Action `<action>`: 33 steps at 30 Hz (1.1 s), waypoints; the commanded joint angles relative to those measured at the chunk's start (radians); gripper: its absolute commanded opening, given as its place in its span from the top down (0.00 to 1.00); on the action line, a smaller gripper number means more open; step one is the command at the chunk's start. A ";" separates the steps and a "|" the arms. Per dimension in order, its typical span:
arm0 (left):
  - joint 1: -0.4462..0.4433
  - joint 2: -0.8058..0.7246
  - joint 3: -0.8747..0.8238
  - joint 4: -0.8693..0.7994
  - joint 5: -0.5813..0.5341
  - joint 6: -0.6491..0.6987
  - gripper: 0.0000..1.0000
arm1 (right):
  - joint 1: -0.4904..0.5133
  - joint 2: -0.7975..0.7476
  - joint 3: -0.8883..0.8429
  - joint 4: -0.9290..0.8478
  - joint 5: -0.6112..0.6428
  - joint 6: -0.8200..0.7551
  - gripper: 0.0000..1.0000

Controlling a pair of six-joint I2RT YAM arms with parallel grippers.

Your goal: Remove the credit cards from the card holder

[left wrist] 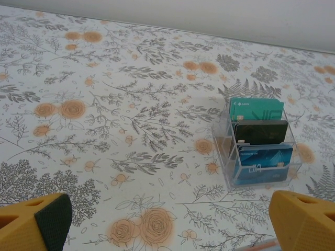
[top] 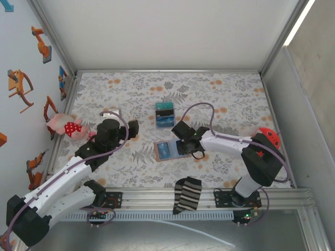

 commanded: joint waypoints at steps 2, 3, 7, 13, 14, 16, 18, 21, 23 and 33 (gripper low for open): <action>-0.031 0.024 -0.011 0.007 -0.015 0.005 0.03 | -0.039 -0.104 -0.071 0.044 -0.017 0.072 0.65; -0.040 0.032 -0.019 0.013 -0.017 0.002 0.03 | -0.049 -0.127 -0.087 0.049 -0.021 0.080 0.65; -0.088 0.079 -0.039 0.011 -0.023 -0.026 0.03 | -0.080 -0.222 -0.134 0.079 -0.044 0.099 0.66; -0.193 0.184 -0.075 0.047 -0.077 -0.071 0.03 | -0.088 -0.338 -0.149 0.105 -0.084 0.107 0.67; -0.208 0.203 -0.080 0.065 -0.079 -0.071 0.03 | -0.090 -0.345 -0.149 0.112 -0.096 0.106 0.67; -0.231 0.243 -0.084 0.092 -0.071 -0.072 0.03 | -0.090 -0.346 -0.149 0.131 -0.132 0.105 0.67; -0.239 0.280 -0.078 0.101 -0.056 -0.075 0.03 | -0.090 -0.333 -0.143 0.152 -0.171 0.107 0.67; -0.241 0.341 -0.070 0.109 -0.028 -0.077 0.03 | -0.090 -0.293 -0.132 0.188 -0.224 0.112 0.68; -0.241 0.380 -0.062 0.110 -0.008 -0.078 0.03 | -0.090 -0.256 -0.126 0.222 -0.267 0.115 0.69; -0.241 0.519 -0.041 0.164 0.083 -0.067 0.03 | -0.090 -0.065 -0.053 0.275 -0.378 0.131 0.75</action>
